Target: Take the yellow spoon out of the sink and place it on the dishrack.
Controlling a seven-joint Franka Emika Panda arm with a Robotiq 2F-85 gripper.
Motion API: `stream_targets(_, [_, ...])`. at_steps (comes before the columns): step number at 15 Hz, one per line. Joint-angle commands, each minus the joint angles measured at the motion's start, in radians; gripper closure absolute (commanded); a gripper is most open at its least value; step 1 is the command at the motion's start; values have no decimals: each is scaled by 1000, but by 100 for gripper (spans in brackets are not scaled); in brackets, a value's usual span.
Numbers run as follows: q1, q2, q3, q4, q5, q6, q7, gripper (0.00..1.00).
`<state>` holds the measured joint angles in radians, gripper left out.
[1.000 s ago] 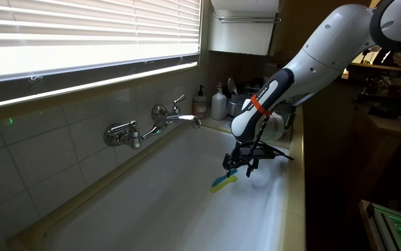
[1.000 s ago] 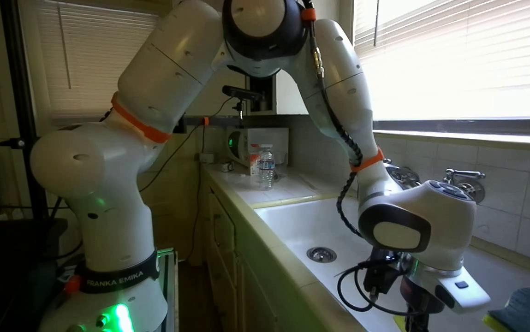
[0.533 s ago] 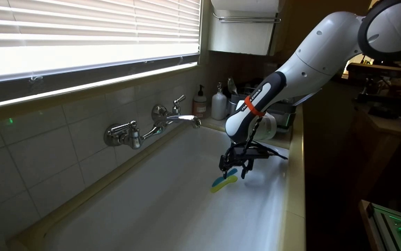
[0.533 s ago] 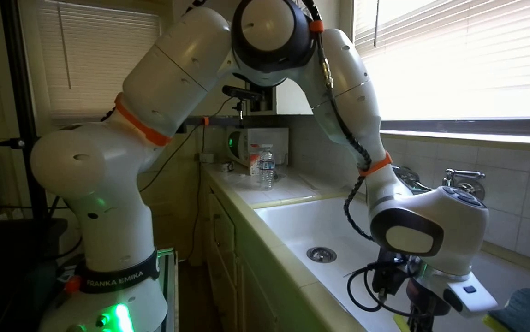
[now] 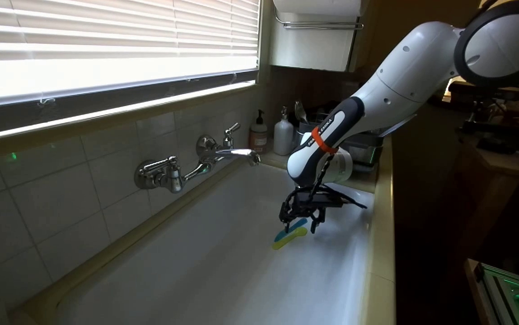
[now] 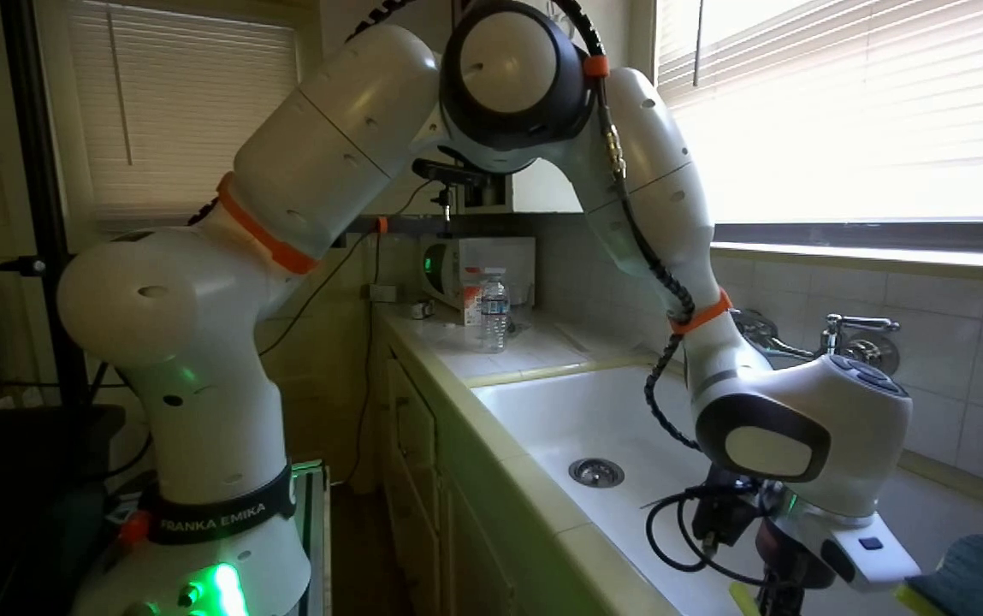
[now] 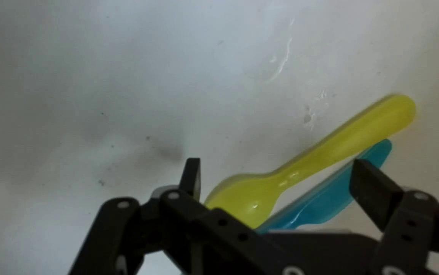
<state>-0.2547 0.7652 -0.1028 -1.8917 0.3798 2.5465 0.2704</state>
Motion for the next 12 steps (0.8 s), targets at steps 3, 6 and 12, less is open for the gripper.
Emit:
stream_targets(3, [23,33,-12,30,26,-5,109,0])
stream_targets(6, [16,14,-7,12,11,-4,88,0])
stream_targets(12, [70,13,-65,-11,52,96,297,0])
